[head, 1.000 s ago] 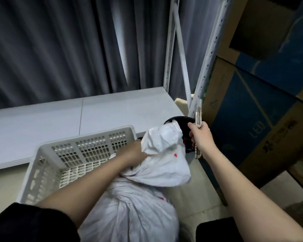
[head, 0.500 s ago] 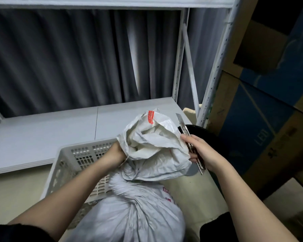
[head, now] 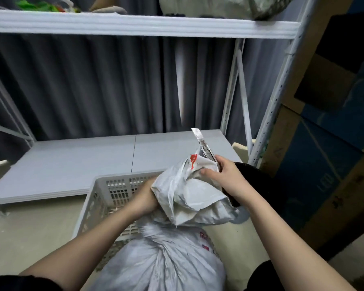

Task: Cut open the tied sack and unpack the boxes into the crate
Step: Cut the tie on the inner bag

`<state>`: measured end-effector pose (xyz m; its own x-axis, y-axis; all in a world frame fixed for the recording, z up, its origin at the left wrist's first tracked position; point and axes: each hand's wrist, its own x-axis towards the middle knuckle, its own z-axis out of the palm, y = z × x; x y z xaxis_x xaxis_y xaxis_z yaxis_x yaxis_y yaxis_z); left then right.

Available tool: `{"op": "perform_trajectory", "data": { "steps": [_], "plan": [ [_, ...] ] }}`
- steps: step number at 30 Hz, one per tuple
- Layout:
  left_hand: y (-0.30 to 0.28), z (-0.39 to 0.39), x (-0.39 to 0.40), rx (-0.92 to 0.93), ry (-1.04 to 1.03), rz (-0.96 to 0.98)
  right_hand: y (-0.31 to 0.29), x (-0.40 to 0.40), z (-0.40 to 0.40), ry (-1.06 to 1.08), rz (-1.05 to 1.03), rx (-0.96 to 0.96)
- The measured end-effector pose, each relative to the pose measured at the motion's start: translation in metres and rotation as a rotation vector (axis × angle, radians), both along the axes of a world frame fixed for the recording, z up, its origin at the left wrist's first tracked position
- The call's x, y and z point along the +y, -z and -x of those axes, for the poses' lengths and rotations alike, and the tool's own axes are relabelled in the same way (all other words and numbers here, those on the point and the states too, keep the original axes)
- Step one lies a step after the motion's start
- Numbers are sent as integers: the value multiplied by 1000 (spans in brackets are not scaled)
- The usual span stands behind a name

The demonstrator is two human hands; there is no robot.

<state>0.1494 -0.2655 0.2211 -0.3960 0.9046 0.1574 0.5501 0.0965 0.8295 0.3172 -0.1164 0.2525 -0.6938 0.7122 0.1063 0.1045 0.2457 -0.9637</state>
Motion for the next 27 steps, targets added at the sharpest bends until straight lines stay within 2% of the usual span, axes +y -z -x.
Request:
{"op": "perform_trajectory", "data": {
  "steps": [2, 5, 7, 10, 13, 15, 18, 20, 22, 24, 27],
  "plan": [
    [2, -1, -8, 186, -31, 34, -2, -6, 3, 40, 10, 39],
    [8, -1, -18, 762, -71, 4, -6, -11, 5, 25, 52, 49],
    [13, -6, -24, 1006, -93, 15, -7, -11, 6, 132, -77, 3],
    [18, -11, -26, 1088, -145, -71, -25, -16, -2, 241, -233, 42],
    [16, -17, -27, 1182, -167, -163, -48, -28, -8, 81, -152, -18],
    [15, -20, -24, 1200, -151, -127, -54, -38, -3, -6, -63, -124],
    [13, -26, -22, 1169, -106, 2, -49, -42, 8, 71, -225, -243],
    [4, -32, -32, 1121, -34, 17, -47, -46, 11, 91, -233, -213],
    [-13, -32, -42, 910, 31, 76, -52, -48, 10, 76, -165, -103],
    [-36, -31, -46, 639, -14, -58, -70, -51, 7, 15, -138, -6],
    [-77, -25, -34, 393, -180, -370, -109, -53, 10, -73, -161, 97]
  ]
}}
